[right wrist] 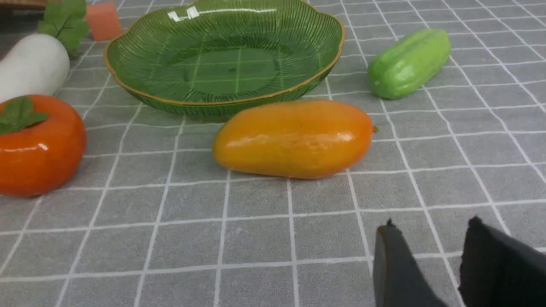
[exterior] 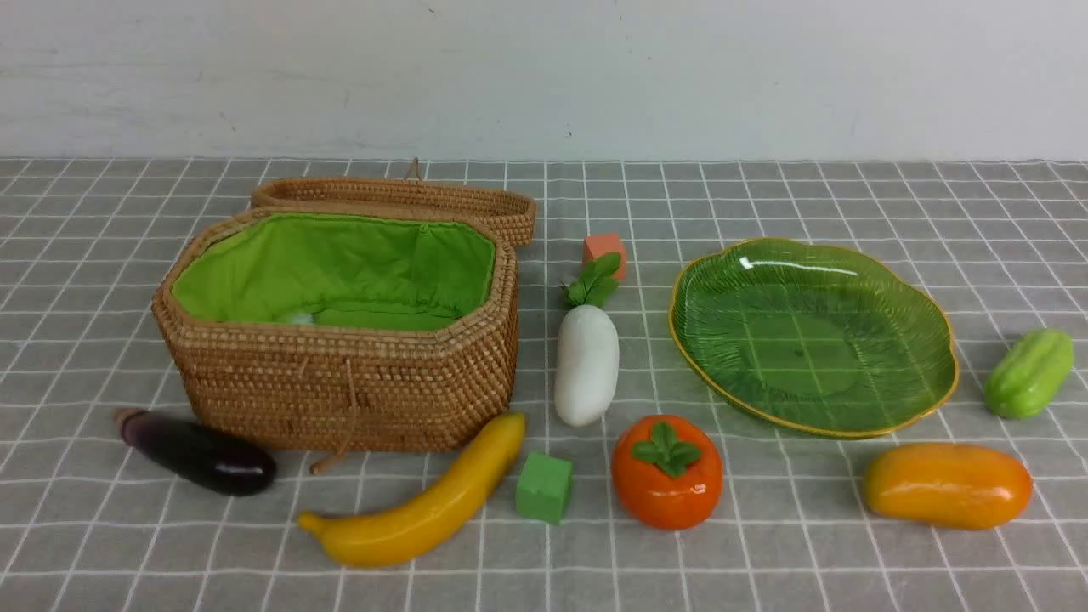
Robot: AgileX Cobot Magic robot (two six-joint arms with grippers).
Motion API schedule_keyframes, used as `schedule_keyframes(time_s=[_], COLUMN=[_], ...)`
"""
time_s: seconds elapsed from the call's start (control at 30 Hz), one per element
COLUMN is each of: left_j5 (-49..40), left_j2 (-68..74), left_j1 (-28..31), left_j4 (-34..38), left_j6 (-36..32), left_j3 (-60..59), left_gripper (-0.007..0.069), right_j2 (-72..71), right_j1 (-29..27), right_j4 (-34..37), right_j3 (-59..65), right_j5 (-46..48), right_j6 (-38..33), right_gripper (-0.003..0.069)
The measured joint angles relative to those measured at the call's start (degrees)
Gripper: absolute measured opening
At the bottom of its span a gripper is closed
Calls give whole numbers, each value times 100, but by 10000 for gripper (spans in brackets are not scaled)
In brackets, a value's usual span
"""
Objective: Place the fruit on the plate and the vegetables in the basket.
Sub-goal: Use the left arm to grab an eggplant and put it into the left basket
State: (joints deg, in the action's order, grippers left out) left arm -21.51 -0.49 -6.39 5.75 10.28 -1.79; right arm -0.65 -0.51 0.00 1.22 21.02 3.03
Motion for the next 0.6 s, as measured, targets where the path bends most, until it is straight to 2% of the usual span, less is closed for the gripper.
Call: schedule_keyframes(time_s=[0.6], left_j5=[111], left_j2=[0], left_j1=[0], left_j4=[-27], left_j6=[4], left_j3=[0], left_gripper=[186], right_j2=[0], right_j1=[0], right_j4=[0], right_j3=[0], right_j5=[0], right_j6=[0], right_gripper=[241])
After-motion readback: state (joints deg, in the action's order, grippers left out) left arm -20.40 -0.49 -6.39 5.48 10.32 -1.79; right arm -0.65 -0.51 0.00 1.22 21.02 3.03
